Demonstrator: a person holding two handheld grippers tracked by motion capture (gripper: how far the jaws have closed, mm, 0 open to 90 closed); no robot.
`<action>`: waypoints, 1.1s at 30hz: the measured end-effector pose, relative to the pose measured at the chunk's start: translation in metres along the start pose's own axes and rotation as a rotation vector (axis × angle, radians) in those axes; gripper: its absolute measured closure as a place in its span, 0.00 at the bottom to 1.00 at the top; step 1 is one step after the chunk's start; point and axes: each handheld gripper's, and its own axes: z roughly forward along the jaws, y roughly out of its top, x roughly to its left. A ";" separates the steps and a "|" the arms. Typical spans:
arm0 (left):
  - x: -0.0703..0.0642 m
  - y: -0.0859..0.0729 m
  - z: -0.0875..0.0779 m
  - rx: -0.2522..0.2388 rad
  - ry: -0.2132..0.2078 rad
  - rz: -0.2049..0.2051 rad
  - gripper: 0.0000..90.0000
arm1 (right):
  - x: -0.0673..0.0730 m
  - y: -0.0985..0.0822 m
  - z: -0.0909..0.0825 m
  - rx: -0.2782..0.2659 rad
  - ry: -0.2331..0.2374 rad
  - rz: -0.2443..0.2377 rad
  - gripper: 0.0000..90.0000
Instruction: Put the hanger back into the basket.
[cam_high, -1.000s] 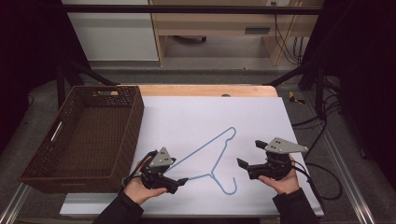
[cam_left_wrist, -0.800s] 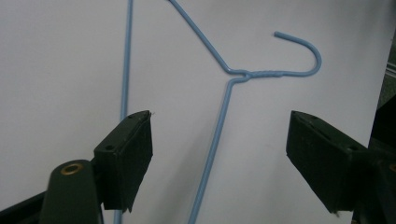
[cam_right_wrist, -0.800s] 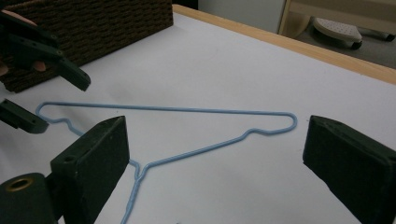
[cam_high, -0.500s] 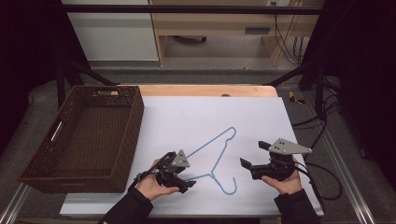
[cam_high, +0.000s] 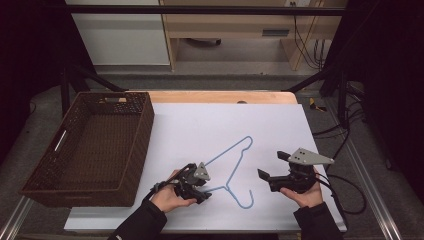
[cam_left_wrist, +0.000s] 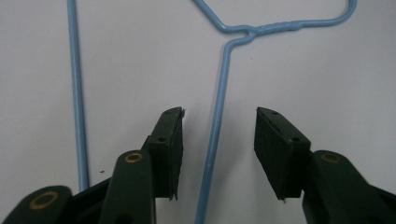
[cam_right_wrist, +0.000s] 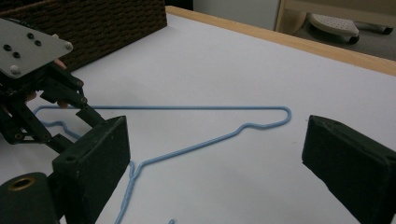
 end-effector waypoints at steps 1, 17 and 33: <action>0.000 0.000 0.000 0.000 0.000 0.000 0.60 | 0.000 0.000 0.000 0.000 0.000 0.000 0.09; 0.005 -0.001 0.005 0.022 -0.009 -0.010 0.82 | 0.000 -0.001 0.002 0.007 0.002 0.006 0.09; 0.003 0.002 0.006 0.047 -0.003 -0.002 0.94 | 0.000 -0.001 0.003 0.008 0.007 0.004 0.09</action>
